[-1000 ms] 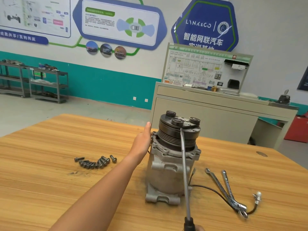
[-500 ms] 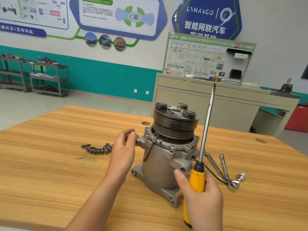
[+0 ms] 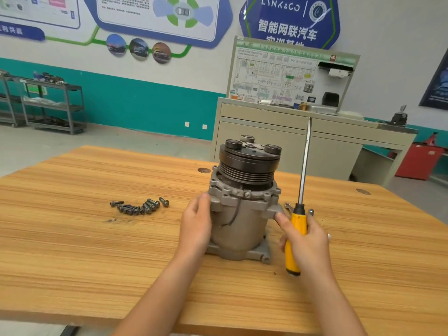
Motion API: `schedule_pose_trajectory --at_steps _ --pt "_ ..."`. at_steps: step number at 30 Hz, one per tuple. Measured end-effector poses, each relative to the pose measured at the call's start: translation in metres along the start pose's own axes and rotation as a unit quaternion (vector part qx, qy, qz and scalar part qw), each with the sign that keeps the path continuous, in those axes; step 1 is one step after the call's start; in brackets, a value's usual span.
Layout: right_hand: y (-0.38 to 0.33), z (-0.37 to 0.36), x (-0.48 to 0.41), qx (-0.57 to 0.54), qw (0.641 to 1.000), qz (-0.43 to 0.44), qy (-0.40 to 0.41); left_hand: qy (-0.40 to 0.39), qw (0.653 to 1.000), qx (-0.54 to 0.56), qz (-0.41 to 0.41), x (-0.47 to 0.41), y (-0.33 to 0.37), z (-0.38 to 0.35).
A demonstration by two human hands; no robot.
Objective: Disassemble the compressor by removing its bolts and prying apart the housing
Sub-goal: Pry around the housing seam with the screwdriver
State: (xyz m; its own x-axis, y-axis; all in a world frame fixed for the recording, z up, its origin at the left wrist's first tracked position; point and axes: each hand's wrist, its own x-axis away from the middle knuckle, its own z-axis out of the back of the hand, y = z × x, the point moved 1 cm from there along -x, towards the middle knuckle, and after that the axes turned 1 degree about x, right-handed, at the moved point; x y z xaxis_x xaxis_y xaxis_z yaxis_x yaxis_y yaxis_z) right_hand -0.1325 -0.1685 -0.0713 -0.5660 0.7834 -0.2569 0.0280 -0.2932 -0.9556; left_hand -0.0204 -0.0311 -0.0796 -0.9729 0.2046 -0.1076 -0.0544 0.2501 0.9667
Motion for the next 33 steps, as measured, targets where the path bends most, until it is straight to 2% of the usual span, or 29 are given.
schedule_pose_trajectory --at_steps 3,7,10,15,22,25,29,33 --pt "-0.006 0.007 -0.019 0.024 0.999 -0.027 -0.004 -0.001 1.0 -0.003 -0.03 0.014 -0.007 -0.014" --pt "-0.013 0.023 0.002 0.01 1.0 -0.01 -0.013 0.003 0.998 0.012 -0.058 0.014 -0.01 -0.015" --pt "-0.014 0.045 0.036 0.008 0.998 -0.011 -0.054 0.01 0.996 0.011 -0.084 0.015 -0.014 -0.015" --pt "-0.017 0.077 0.078 0.047 0.985 -0.078 -0.145 0.028 0.996 0.049 -0.073 0.02 -0.02 -0.014" --pt "-0.033 0.086 0.092 0.227 0.955 0.003 -0.192 0.024 0.979 -0.021 -0.202 0.031 -0.024 -0.001" --pt "-0.05 0.081 0.089 0.302 0.928 0.047 -0.211 0.013 0.975 -0.032 -0.22 0.033 -0.025 -0.001" --pt "-0.065 0.076 0.081 0.331 0.91 0.086 -0.236 0.011 0.972 -0.035 -0.231 0.031 -0.028 -0.001" --pt "-0.087 0.078 0.067 0.334 0.903 0.041 -0.267 0.012 0.971 -0.031 -0.235 0.031 -0.03 -0.001"
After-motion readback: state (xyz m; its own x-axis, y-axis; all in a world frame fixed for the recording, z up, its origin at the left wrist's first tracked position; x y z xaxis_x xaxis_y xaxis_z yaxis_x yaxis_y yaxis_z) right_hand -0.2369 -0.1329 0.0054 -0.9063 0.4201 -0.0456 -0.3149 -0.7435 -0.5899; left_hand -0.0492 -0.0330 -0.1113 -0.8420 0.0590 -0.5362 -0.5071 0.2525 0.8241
